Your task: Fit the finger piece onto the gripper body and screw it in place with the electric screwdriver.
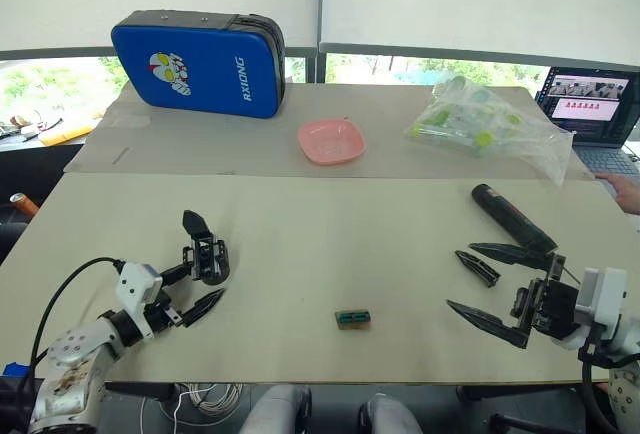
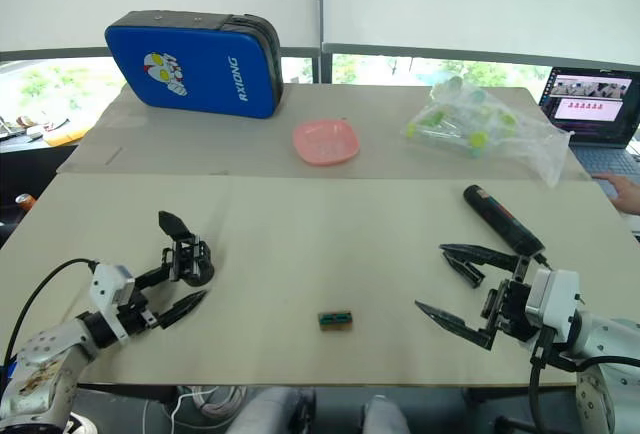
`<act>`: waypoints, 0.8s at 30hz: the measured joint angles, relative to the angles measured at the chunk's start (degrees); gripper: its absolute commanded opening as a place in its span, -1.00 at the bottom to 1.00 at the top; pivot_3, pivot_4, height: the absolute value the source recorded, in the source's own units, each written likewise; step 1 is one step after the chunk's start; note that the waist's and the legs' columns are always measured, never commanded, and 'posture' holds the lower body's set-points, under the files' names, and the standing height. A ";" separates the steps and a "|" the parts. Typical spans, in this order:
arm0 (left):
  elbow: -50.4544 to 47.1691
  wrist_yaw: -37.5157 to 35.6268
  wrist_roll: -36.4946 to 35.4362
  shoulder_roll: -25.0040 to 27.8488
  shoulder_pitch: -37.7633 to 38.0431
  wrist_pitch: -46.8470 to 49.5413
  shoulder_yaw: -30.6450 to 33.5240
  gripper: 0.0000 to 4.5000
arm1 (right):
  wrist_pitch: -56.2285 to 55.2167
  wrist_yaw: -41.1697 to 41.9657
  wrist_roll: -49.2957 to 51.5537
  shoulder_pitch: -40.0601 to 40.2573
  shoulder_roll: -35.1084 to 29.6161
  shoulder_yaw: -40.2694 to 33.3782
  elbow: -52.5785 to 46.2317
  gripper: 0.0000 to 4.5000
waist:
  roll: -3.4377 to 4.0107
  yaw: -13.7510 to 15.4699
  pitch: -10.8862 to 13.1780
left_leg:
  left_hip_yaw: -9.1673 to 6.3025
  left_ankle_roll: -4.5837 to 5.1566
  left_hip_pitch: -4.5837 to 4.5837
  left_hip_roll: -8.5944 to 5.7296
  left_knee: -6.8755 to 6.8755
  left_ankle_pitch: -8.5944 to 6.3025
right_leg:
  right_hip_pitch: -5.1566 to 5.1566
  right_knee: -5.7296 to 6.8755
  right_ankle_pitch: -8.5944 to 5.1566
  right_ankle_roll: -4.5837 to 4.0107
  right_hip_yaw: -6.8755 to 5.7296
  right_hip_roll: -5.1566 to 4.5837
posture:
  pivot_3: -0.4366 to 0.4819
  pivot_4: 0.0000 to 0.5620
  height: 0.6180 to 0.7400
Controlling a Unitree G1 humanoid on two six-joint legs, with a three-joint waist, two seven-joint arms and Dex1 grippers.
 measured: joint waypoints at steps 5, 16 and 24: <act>3.49 -1.18 0.83 0.00 -2.69 -2.06 -1.38 0.99 | 0.00 -0.87 -0.06 0.78 -0.05 -0.17 -0.63 1.00 | 0.26 0.70 -0.13 | 0.01 0.00 0.01 0.00 0.00 0.00 | 0.01 0.00 0.05 -0.01 0.01 0.00 | -0.05 -0.47 1.00; 9.97 -3.13 1.95 -1.38 -8.29 -5.20 -2.83 0.44 | 0.02 -3.37 -0.54 2.91 -0.34 -0.54 -2.90 1.00 | 0.54 1.31 -0.29 | 0.01 0.01 0.02 0.00 0.05 0.01 | 0.05 0.01 0.10 0.01 0.00 0.00 | -0.05 -0.47 1.00; 11.96 -3.90 2.66 -1.82 -9.89 -6.66 -3.94 0.07 | 1.37 -5.38 -0.52 3.12 -1.77 -0.70 -5.21 1.00 | 0.57 1.37 -0.31 | 0.01 0.01 0.02 0.00 0.06 0.01 | 0.06 0.00 0.10 0.02 0.00 -0.01 | -0.05 -0.47 1.00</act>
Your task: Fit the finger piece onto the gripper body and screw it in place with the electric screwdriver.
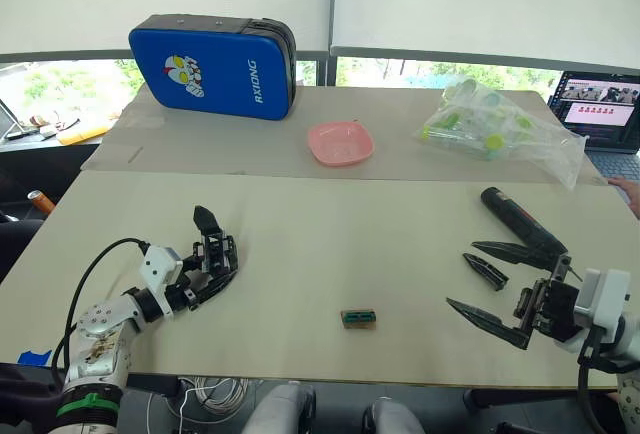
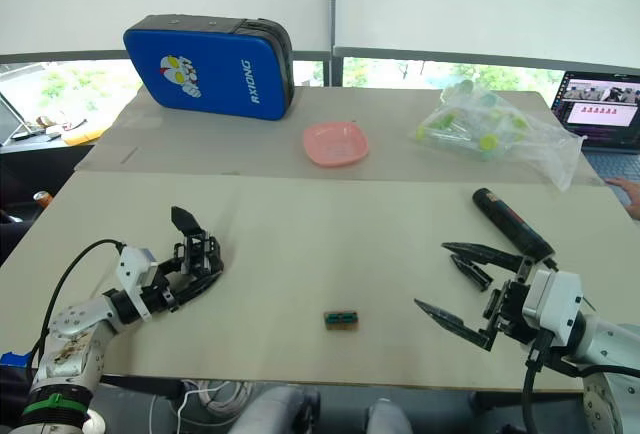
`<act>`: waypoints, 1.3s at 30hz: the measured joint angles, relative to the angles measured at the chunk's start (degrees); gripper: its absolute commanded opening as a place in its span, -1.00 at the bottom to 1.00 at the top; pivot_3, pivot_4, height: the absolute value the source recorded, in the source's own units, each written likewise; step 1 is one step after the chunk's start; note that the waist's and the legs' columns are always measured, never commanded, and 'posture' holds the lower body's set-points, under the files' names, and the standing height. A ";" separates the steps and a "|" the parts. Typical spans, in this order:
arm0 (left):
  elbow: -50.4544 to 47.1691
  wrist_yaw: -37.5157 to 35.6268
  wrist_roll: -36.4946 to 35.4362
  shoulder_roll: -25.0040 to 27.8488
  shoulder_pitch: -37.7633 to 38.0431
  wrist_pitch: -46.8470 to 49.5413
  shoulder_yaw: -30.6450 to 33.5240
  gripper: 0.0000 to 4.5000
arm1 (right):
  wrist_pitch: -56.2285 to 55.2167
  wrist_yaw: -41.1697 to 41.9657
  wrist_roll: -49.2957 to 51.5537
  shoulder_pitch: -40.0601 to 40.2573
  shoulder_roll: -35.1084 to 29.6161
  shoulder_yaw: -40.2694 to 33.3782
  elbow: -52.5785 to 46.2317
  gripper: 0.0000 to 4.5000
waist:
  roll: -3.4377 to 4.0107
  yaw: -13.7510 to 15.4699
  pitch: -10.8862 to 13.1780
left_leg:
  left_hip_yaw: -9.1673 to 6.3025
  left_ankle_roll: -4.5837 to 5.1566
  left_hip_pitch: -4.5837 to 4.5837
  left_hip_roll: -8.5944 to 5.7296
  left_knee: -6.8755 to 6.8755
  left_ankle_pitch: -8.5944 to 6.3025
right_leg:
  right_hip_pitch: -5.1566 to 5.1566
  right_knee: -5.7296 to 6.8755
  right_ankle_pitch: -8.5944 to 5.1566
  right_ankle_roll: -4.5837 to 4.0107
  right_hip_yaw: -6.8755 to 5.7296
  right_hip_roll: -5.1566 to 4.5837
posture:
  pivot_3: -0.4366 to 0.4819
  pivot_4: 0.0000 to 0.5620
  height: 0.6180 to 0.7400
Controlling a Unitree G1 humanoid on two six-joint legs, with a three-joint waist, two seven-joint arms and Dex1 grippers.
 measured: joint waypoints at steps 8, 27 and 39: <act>0.12 -0.47 0.00 -1.20 -0.52 -1.25 -0.19 0.03 | 0.88 -0.58 0.08 1.24 -0.62 -0.40 -0.62 1.00 | 0.01 0.49 0.00 | 0.01 0.01 -0.03 0.00 0.03 0.01 | 0.01 -0.02 0.00 0.00 0.00 -0.01 | -0.05 -0.47 1.00; -7.62 -0.14 6.37 -15.49 -15.08 5.56 -23.88 0.03 | 0.90 -2.32 0.51 20.05 4.50 -9.01 -6.75 1.00 | -0.32 -0.76 0.20 | 0.01 0.20 -0.66 -0.01 0.46 -0.04 | -0.42 -0.05 0.29 0.27 0.10 0.15 | -0.05 -0.47 1.00; 2.47 0.89 12.28 -19.33 -20.49 4.10 -26.61 0.03 | 0.89 -4.51 1.22 24.32 6.81 -9.45 -9.88 1.00 | -0.33 -0.42 0.20 | 0.00 0.24 -0.68 -0.02 0.56 -0.06 | -0.42 -0.05 0.29 0.29 0.09 0.14 | -0.05 -0.47 1.00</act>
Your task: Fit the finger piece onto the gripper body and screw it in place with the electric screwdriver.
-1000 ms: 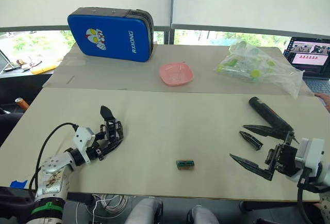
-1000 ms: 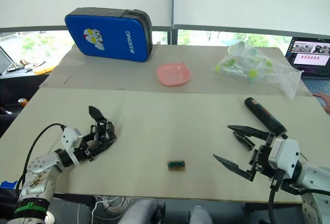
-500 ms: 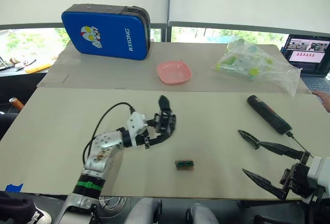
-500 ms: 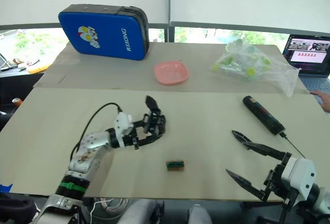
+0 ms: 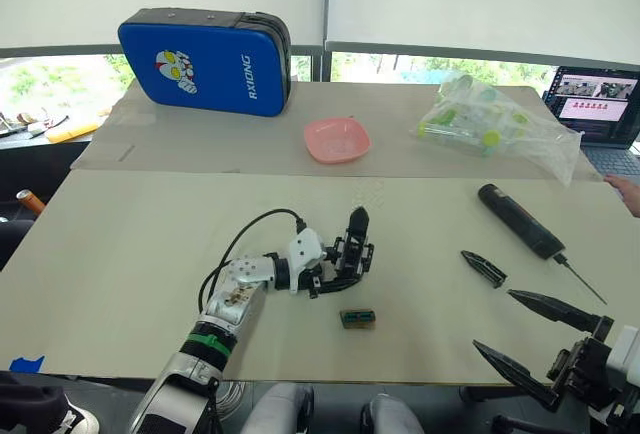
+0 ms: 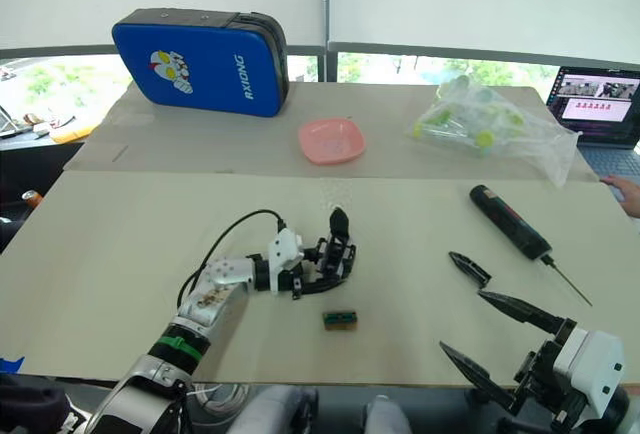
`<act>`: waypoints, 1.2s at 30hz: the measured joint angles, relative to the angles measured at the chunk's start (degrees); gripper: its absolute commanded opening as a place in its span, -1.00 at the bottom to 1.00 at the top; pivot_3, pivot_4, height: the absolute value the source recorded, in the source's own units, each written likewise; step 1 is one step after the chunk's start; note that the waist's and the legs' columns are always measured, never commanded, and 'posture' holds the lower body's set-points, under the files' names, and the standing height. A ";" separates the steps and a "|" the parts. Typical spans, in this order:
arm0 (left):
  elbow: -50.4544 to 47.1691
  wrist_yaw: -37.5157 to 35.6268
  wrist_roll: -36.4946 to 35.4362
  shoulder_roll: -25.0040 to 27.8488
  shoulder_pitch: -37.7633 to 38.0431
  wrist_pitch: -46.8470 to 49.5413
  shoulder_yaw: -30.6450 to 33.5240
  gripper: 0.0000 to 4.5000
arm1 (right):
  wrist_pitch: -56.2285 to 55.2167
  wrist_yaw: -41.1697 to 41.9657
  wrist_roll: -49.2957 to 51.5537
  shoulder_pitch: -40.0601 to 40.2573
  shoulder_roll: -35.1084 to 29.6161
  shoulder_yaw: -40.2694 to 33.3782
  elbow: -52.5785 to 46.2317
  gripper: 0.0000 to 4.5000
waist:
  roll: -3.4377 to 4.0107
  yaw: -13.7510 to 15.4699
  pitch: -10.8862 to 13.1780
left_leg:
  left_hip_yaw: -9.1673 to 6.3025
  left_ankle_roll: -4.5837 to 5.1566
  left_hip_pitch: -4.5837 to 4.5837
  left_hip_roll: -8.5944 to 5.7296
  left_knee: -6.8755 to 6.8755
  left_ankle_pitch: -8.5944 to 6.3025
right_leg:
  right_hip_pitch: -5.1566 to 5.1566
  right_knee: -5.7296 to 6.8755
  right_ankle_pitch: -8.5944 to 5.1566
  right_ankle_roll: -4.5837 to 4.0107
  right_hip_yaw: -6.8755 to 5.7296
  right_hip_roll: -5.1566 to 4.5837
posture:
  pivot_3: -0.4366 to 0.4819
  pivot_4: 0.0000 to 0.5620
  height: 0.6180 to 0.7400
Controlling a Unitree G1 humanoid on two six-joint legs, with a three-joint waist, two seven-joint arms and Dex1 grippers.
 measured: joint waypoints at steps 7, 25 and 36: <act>-0.79 0.64 2.26 -0.03 -0.20 -0.26 -1.22 0.03 | -0.04 0.10 0.00 1.23 0.60 -0.34 -0.42 1.00 | 0.02 0.03 -0.01 | 0.01 0.00 0.00 0.00 0.01 0.00 | 0.02 0.00 0.00 0.00 0.00 -0.02 | -0.05 -0.47 1.00; -6.08 3.53 2.70 1.21 1.66 6.00 -2.20 0.79 | -0.07 0.59 0.01 0.18 0.55 -1.17 -0.35 1.00 | 0.08 -0.14 -0.05 | 0.00 0.03 0.01 0.00 0.14 -0.01 | 0.08 0.01 0.03 0.04 0.00 -0.01 | -0.05 -0.47 1.00; -8.92 -1.56 -3.22 8.14 4.83 8.36 2.43 0.98 | -0.64 1.88 0.55 2.90 1.91 -3.73 0.64 1.00 | 0.17 -0.53 -0.11 | 0.00 0.03 0.03 0.07 0.14 -0.02 | 0.03 0.05 0.02 0.01 0.03 0.03 | -0.05 -0.47 1.00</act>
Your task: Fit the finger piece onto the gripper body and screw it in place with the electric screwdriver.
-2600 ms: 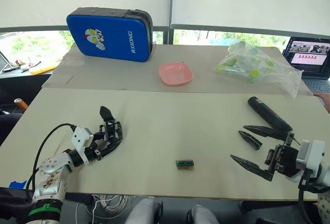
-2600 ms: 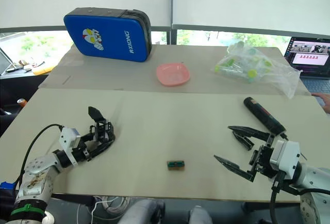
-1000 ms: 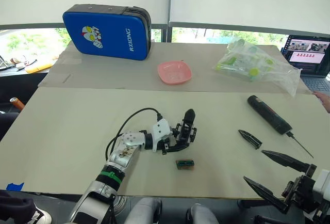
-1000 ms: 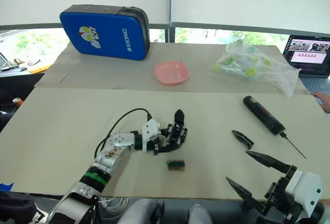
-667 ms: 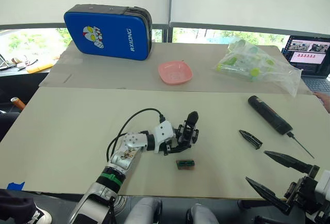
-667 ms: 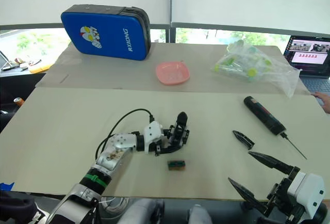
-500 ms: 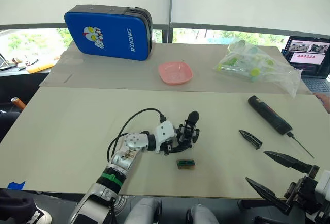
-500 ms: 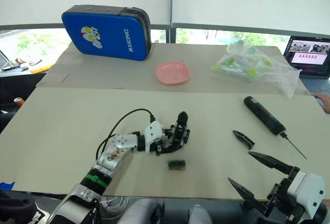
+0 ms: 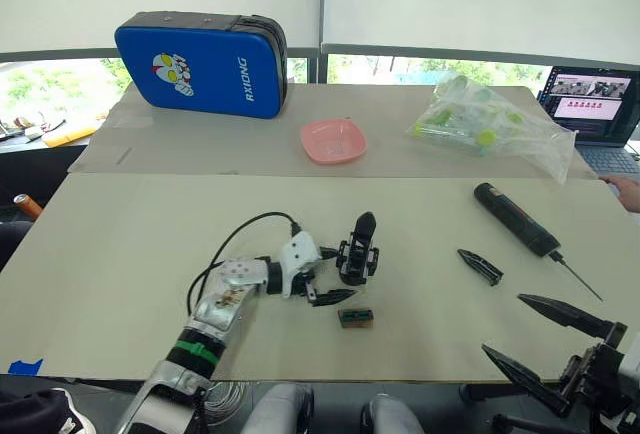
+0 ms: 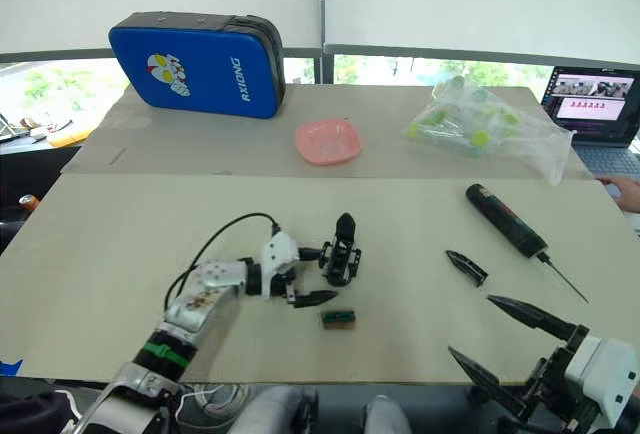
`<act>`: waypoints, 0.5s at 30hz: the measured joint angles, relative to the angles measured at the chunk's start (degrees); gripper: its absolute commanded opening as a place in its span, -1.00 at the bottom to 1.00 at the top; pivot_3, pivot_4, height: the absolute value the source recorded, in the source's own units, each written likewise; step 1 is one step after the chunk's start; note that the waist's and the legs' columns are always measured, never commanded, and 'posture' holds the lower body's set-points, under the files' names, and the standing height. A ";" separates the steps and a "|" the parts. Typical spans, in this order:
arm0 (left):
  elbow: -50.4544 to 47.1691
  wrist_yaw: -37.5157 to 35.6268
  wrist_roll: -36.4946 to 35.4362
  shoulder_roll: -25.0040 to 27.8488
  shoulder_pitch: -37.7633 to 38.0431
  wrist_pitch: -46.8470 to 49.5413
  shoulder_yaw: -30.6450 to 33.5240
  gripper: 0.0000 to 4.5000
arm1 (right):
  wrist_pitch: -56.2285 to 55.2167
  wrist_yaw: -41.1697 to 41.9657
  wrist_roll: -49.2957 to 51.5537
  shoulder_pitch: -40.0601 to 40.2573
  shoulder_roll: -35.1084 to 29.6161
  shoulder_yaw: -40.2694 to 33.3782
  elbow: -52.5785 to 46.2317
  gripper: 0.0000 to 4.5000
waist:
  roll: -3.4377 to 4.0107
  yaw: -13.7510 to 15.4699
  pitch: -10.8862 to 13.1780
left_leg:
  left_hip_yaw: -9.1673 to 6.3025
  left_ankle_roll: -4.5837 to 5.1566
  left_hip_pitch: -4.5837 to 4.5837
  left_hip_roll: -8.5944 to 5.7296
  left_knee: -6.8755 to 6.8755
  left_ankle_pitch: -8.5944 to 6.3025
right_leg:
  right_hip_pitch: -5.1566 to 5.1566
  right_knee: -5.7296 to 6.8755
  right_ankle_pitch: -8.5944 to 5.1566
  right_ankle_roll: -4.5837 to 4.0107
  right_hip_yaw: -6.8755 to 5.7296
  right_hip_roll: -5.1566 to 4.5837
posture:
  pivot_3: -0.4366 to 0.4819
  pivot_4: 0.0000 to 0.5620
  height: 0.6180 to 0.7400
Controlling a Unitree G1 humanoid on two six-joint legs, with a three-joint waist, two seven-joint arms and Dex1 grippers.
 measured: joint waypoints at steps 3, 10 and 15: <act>0.39 -3.76 -3.66 4.75 0.80 -0.59 4.74 0.98 | -1.28 0.66 0.06 2.39 1.90 -1.07 0.76 1.00 | 0.00 0.08 0.00 | 0.00 0.00 0.00 0.00 0.00 0.00 | -0.02 0.00 0.00 -0.01 0.01 -0.01 | -0.05 -0.47 1.00; 0.62 -15.33 -13.47 14.03 3.31 0.14 14.18 0.98 | -5.05 0.98 -0.24 7.81 7.13 -4.34 6.65 1.00 | 0.06 0.22 -0.01 | 0.02 0.03 -0.01 -0.01 -0.01 -0.05 | -0.01 -0.04 -0.03 -0.04 0.12 -0.04 | -0.05 -0.47 1.00; -4.35 -15.60 -17.64 16.38 3.63 4.81 17.08 0.98 | -4.32 -2.06 -0.62 7.58 7.30 -4.53 7.36 1.00 | 0.08 -0.14 -0.02 | 0.05 0.02 -0.01 0.00 -0.03 -0.05 | -0.08 -0.02 -0.21 -0.37 0.23 -0.03 | -0.05 -0.47 1.00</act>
